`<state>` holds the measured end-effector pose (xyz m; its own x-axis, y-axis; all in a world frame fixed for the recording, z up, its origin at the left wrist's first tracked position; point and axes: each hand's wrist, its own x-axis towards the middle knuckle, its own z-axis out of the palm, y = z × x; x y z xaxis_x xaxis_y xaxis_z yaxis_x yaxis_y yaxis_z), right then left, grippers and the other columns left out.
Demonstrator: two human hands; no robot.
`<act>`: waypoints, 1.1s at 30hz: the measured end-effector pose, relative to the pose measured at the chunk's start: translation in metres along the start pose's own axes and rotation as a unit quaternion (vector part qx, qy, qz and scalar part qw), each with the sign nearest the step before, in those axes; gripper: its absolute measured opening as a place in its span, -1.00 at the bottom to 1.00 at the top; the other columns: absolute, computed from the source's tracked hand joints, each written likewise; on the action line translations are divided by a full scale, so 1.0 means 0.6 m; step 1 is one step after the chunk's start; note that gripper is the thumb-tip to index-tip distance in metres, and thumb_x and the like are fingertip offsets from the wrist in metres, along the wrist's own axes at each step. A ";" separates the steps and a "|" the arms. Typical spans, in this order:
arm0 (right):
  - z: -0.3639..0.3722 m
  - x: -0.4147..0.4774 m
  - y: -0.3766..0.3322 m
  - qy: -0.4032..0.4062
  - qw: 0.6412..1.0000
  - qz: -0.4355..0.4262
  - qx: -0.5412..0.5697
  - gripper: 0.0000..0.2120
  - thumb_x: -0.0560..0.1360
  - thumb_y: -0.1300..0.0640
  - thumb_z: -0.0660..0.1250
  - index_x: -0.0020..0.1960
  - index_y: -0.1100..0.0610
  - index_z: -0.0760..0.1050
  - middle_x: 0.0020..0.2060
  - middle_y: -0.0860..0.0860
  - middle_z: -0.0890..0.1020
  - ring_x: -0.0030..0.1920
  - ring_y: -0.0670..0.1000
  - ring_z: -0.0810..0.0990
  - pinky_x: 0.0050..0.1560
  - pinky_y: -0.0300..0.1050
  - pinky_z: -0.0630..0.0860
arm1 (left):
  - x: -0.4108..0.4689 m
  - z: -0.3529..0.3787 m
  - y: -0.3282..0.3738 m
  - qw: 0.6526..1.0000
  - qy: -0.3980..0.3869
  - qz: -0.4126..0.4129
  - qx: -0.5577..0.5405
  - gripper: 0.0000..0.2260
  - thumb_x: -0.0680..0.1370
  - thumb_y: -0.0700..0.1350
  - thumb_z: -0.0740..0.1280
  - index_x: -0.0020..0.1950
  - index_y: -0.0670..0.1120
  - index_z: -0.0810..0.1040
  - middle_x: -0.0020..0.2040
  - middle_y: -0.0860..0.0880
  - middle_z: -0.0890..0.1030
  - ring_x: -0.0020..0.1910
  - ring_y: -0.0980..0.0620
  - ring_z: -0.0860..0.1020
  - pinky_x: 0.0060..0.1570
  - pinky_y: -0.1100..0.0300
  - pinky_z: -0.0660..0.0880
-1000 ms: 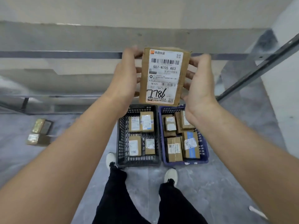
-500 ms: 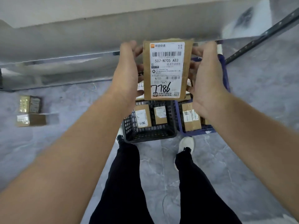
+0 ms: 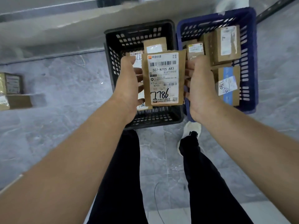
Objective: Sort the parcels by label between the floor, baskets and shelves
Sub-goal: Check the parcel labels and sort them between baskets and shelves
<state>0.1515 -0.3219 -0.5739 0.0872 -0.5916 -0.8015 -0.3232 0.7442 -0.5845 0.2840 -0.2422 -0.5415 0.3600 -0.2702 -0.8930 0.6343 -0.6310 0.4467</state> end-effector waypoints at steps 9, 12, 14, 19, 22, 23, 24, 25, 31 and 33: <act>0.005 0.086 0.127 -0.018 0.996 0.036 -0.084 -0.45 0.54 -0.24 0.12 0.25 0.12 0.61 0.16 0.08 0.74 0.15 0.12 0.74 0.13 0.12 0.71 | 0.118 0.013 -0.108 0.998 0.026 -0.059 0.008 -0.48 0.59 0.28 0.11 0.06 -0.11 0.64 -0.28 0.04 0.70 -0.07 -0.06 0.68 0.19 -0.15 0.56; 0.007 0.112 0.165 -0.031 0.990 0.026 -0.139 -0.56 0.68 -0.18 0.10 0.34 0.03 0.56 0.17 -0.01 0.67 0.16 0.01 0.68 -0.04 -0.09 0.67 | 0.162 0.018 -0.140 0.997 0.023 -0.072 0.006 -0.48 0.59 0.30 0.11 0.02 -0.10 0.63 -0.29 0.02 0.71 -0.10 -0.05 0.69 0.18 -0.12 0.58; 0.007 0.128 0.192 -0.034 0.985 0.016 -0.170 -0.52 0.66 -0.24 0.10 0.40 -0.02 0.51 0.26 0.00 0.57 0.20 -0.05 0.58 -0.09 -0.17 0.52 | 0.193 0.023 -0.158 0.996 0.014 -0.085 0.005 -0.40 0.59 0.31 0.11 0.18 -0.16 0.64 -0.19 -0.03 0.75 -0.04 -0.09 0.71 0.19 -0.12 0.58; 0.007 0.188 0.252 -0.055 0.973 -0.007 -0.222 -0.61 0.76 -0.11 0.07 0.53 -0.08 0.39 0.36 -0.01 0.39 0.13 -0.26 0.38 -0.08 -0.37 0.22 | 0.265 0.034 -0.197 0.995 0.013 -0.099 0.010 -0.45 0.62 0.27 0.09 0.18 -0.12 0.65 -0.17 -0.06 0.75 -0.05 -0.10 0.70 0.06 -0.02 0.62; 0.018 0.222 0.282 -0.057 0.966 -0.021 -0.250 -0.51 0.75 -0.14 0.09 0.62 -0.02 0.34 0.41 0.02 0.39 0.03 -0.53 0.38 -0.12 -0.52 0.37 | 0.308 0.038 -0.216 0.995 0.016 -0.101 0.010 -0.48 0.63 0.26 0.08 0.16 -0.10 0.64 -0.16 -0.06 0.76 -0.02 -0.10 0.71 0.09 -0.06 0.62; 0.024 0.234 0.293 -0.054 0.965 -0.028 -0.256 -0.43 0.72 -0.18 0.11 0.66 0.03 0.30 0.44 0.03 0.40 0.04 -0.57 0.37 -0.08 -0.60 0.34 | 0.319 0.039 -0.221 0.994 0.017 -0.105 0.008 -0.49 0.63 0.26 0.08 0.15 -0.08 0.64 -0.18 -0.05 0.76 -0.02 -0.10 0.70 0.12 -0.07 0.61; 0.033 0.245 0.303 -0.051 0.964 -0.031 -0.259 -0.34 0.67 -0.24 0.12 0.68 0.06 0.28 0.48 0.04 0.41 0.11 -0.51 0.40 0.02 -0.59 0.36 | 0.330 0.041 -0.226 0.994 0.018 -0.107 0.006 -0.50 0.63 0.26 0.08 0.13 -0.07 0.64 -0.22 -0.04 0.75 -0.02 -0.10 0.69 0.13 -0.07 0.60; 0.040 0.255 0.313 -0.046 0.963 -0.030 -0.262 -0.24 0.59 -0.31 0.11 0.69 0.06 0.28 0.49 0.04 0.43 0.24 -0.39 0.44 0.25 -0.40 0.44 | 0.340 0.043 -0.230 0.994 0.016 -0.109 0.005 -0.51 0.64 0.25 0.07 0.09 -0.06 0.64 -0.26 -0.02 0.74 -0.02 -0.09 0.68 0.12 -0.05 0.59; 0.056 0.301 0.347 -0.028 0.969 -0.021 -0.245 -0.19 0.41 -0.39 0.11 0.57 -0.05 0.38 0.39 -0.01 0.57 0.30 0.03 0.62 0.34 0.21 0.61 | 0.392 0.056 -0.248 0.994 0.005 -0.112 -0.016 -0.53 0.65 0.22 0.05 -0.06 -0.03 0.64 -0.25 -0.03 0.74 -0.04 -0.09 0.69 0.16 -0.09 0.59; 0.059 0.305 0.339 -0.027 0.967 -0.012 -0.252 -0.15 0.42 -0.37 0.11 0.64 -0.05 0.31 0.44 0.02 0.50 0.37 0.07 0.55 0.42 0.23 0.53 | 0.408 0.062 -0.254 0.993 0.012 -0.113 -0.020 -0.53 0.66 0.22 0.04 -0.05 -0.03 0.63 -0.29 -0.01 0.73 -0.08 -0.05 0.69 0.10 -0.01 0.62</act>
<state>0.1352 -0.2680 -0.8439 0.1450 -0.5798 -0.8017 -0.7377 0.4766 -0.4781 0.2502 -0.2392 -0.8302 0.2203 -0.1074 -0.9695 0.7272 -0.6444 0.2366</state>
